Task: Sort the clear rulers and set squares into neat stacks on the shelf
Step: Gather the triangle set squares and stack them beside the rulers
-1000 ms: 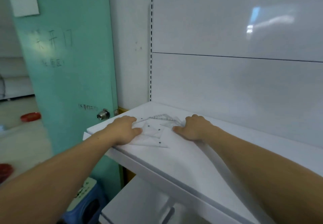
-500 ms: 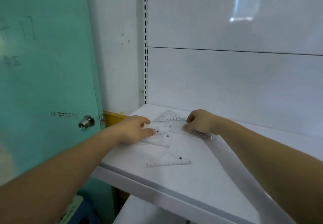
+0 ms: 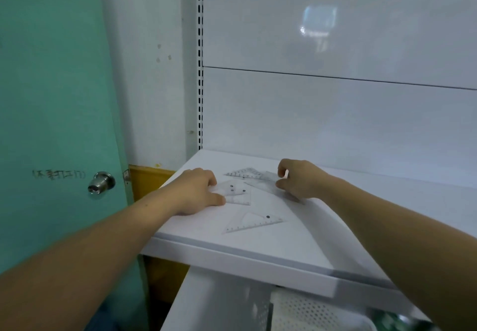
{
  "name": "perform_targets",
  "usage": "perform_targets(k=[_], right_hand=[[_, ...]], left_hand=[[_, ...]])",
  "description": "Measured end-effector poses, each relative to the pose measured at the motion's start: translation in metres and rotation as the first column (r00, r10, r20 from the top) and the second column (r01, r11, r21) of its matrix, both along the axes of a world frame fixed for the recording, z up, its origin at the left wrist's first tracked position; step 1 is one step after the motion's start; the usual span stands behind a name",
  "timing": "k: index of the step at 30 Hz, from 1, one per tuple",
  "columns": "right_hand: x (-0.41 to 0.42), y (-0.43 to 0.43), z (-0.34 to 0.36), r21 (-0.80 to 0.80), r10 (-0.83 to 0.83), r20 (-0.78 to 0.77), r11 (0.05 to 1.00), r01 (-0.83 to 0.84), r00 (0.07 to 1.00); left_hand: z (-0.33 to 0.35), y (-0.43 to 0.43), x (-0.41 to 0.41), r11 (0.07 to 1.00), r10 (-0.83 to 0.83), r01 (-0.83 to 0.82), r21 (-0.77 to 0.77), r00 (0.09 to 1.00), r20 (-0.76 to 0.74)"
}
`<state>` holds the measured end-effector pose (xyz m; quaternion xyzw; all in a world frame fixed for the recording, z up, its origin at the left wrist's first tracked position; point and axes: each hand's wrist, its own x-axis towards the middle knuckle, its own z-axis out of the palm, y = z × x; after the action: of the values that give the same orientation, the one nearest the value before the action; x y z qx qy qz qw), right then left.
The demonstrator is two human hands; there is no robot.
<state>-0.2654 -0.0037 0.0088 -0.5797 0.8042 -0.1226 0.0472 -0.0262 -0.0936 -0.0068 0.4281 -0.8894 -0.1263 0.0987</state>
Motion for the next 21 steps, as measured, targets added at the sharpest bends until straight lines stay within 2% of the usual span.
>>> perform_targets(k=[2, 6, 10, 13, 16, 21], right_hand=[[-0.002, 0.004, 0.004, -0.017, 0.027, -0.009, 1.000, -0.027, 1.000], [-0.001, 0.015, 0.012, -0.124, 0.084, 0.114, 0.990, -0.070, 0.990], [0.008, 0.027, 0.015, -0.173, 0.144, -0.026, 0.974, -0.146, 0.989], [0.012, 0.035, 0.016, -0.093, 0.155, -0.058, 0.983, -0.160, 0.986], [0.012, 0.042, 0.013, -0.061, 0.157, -0.117, 0.984, -0.165, 0.981], [0.009, 0.064, 0.013, -0.137, 0.118, -0.165, 0.980, -0.142, 0.979]], left_hand=[[0.000, 0.003, 0.000, 1.000, 0.008, -0.005, 0.030, 0.997, -0.081], [0.002, 0.012, -0.002, 0.998, 0.028, -0.038, -0.050, 0.983, -0.183], [0.004, 0.017, -0.008, 0.999, 0.050, -0.048, 0.013, 0.951, -0.305], [0.006, 0.022, -0.012, 0.999, 0.031, -0.016, 0.051, 0.944, -0.330], [0.008, 0.027, -0.014, 0.999, -0.014, 0.028, 0.037, 0.941, -0.338], [0.008, 0.036, -0.019, 0.996, -0.086, 0.092, -0.001, 0.925, -0.369]])
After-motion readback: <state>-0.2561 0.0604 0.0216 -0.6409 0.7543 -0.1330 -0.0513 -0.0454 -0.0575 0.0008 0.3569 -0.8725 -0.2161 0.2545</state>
